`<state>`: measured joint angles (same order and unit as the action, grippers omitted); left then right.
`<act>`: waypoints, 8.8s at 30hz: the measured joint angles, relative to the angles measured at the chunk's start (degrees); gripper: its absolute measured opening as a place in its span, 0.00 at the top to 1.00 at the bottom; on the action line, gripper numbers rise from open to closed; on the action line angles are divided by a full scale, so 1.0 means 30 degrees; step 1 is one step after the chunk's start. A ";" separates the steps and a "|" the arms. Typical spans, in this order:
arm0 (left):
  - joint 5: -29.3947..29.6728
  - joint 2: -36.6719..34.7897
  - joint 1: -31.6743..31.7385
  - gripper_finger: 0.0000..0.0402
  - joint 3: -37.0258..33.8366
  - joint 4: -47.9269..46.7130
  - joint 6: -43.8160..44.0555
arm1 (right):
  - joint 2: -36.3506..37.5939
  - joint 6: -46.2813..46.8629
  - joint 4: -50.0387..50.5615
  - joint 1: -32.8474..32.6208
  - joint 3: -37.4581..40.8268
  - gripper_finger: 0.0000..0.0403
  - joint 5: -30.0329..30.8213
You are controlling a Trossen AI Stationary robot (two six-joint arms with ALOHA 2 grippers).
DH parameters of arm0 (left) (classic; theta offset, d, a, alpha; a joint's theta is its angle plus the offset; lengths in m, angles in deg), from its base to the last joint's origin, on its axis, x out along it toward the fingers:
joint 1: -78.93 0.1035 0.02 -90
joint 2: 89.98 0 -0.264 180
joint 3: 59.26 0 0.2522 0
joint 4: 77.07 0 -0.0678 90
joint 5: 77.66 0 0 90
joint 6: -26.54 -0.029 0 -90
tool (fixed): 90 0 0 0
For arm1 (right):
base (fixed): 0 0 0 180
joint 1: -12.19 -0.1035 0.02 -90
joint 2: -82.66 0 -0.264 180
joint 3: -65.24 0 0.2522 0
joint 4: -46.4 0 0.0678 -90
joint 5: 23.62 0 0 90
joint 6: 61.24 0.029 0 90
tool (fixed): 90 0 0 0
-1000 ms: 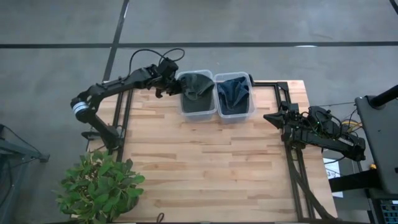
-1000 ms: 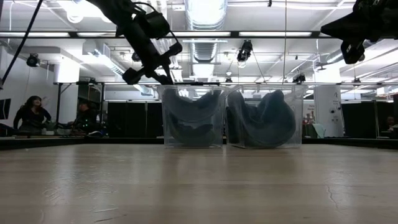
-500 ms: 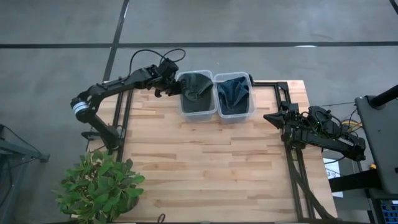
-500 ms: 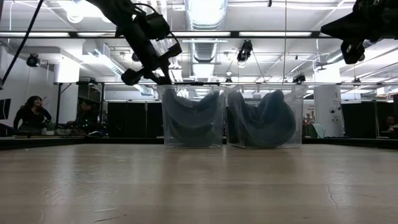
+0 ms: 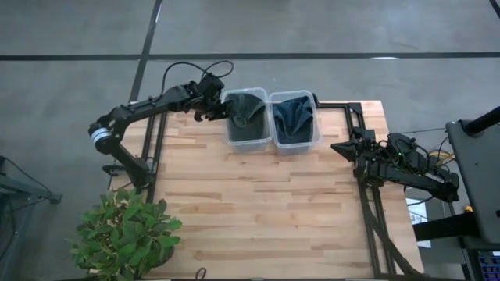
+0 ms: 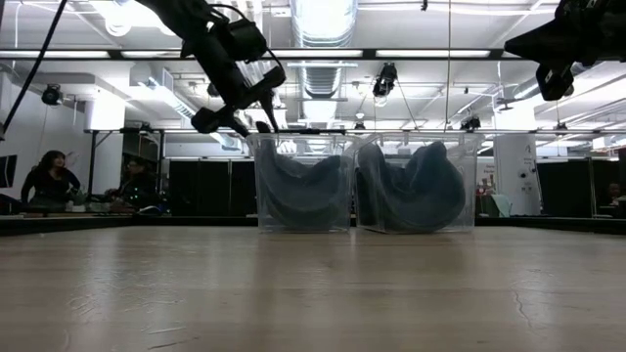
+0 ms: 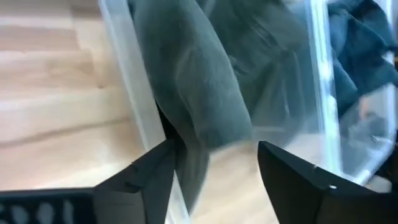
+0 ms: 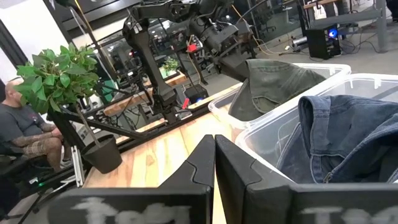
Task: Pick & Place hat
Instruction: Put the black cap into the left transparent bin, then return to Home Position
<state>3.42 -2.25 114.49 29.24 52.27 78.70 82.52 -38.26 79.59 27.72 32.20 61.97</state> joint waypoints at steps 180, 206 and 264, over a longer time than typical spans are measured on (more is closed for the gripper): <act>0.5499 -2.9195 -1.5849 0.41 -2.3321 0.7807 -1.1576 | -0.0240 -0.3228 -0.7129 -0.0009 0.5869 0.98 -0.1022; 0.5499 -2.9195 -1.5849 0.41 -2.3336 0.7794 -1.1439 | -0.0248 -0.3228 -0.7129 -0.0015 0.5867 0.98 -0.1010; 0.5499 -2.9188 -1.5849 0.41 -2.3343 0.7791 -1.1439 | -0.0255 -0.3228 -0.7129 -0.0015 0.5862 0.98 -0.1010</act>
<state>19.92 -89.82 66.94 -40.79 75.64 44.38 81.76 -47.94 58.21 27.67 49.79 58.94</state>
